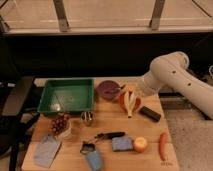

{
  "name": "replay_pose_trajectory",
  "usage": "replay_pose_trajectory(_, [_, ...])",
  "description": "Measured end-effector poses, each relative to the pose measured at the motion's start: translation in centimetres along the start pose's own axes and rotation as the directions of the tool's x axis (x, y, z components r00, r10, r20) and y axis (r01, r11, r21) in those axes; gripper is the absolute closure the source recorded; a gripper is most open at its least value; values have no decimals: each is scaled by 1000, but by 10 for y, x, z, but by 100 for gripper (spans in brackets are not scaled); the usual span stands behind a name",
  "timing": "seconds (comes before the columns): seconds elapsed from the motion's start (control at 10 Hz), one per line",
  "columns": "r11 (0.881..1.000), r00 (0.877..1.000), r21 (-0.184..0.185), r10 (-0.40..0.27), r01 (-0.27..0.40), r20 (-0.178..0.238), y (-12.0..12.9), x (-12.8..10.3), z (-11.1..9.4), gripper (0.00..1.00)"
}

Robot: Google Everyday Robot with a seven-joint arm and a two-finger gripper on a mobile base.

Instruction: Place banana in table surface

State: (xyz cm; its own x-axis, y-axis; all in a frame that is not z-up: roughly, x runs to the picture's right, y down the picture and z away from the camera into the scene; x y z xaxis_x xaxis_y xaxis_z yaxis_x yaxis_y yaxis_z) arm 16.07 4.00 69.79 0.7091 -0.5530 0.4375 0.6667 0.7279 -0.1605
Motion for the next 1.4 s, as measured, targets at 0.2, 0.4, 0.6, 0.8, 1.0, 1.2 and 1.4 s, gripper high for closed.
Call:
replay_pose_trajectory(0.2, [998, 996, 0, -62, 62, 57, -2, -32, 5, 100])
replay_pose_trajectory(0.4, [994, 988, -9, -105, 107, 111, -6, -54, 21, 100])
replay_pose_trajectory(0.6, [991, 981, -17, -127, 131, 148, -7, -65, 38, 99])
replay_pose_trajectory(0.8, [987, 973, -33, -147, 155, 180, -11, -74, 60, 84])
replay_pose_trajectory(1.0, [989, 970, -52, -128, 142, 208, -13, -70, 76, 64])
replay_pose_trajectory(1.2, [991, 967, -72, -91, 111, 238, -22, -63, 94, 45])
replay_pose_trajectory(1.4, [994, 961, -90, -39, 66, 275, -29, -57, 110, 37])
